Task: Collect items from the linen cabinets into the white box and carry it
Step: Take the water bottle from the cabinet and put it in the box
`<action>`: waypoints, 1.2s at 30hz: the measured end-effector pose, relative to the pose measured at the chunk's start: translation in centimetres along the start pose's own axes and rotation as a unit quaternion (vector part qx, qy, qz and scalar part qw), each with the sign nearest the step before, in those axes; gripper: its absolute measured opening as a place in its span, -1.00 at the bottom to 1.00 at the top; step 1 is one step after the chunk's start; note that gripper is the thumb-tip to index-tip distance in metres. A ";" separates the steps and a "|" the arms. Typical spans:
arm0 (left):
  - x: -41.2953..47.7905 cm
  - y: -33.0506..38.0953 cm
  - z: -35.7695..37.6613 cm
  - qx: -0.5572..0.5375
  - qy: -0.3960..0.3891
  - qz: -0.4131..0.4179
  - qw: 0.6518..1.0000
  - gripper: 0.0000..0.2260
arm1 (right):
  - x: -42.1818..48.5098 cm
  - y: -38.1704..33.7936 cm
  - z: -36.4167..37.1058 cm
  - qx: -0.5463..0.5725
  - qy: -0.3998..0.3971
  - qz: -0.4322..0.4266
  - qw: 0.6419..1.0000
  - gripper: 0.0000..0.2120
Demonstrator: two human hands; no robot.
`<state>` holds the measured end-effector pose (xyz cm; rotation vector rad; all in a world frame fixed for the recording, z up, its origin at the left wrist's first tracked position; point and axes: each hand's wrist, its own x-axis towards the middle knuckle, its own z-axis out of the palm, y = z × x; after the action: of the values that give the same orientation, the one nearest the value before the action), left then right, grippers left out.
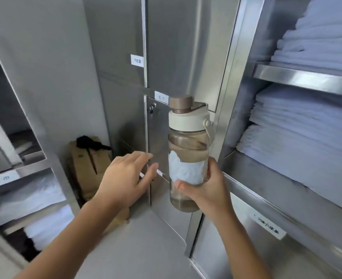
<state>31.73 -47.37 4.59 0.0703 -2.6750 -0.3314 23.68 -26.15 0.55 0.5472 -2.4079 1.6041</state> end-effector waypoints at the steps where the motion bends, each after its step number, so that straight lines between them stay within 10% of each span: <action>1: -1.1 -1.6 -0.5 -0.006 -0.003 -0.016 1.000 -0.52 | -0.4 -0.6 1.6 0.000 -0.008 -0.006 1.000 -0.21; 17: -22.4 -18.9 -7.9 0.081 0.069 -0.352 0.930 -0.57 | -6.8 -10.9 28.1 0.134 -0.337 -0.104 0.926 -0.28; 36: -50.3 -5.5 -16.7 0.240 0.240 -0.717 0.608 -0.56 | -33.0 -24.3 38.4 0.203 -0.710 -0.252 0.626 -0.30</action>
<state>84.28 -51.26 -3.36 2.1275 -1.4685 0.0196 65.18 -63.35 -5.89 3.1925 -1.8621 1.5335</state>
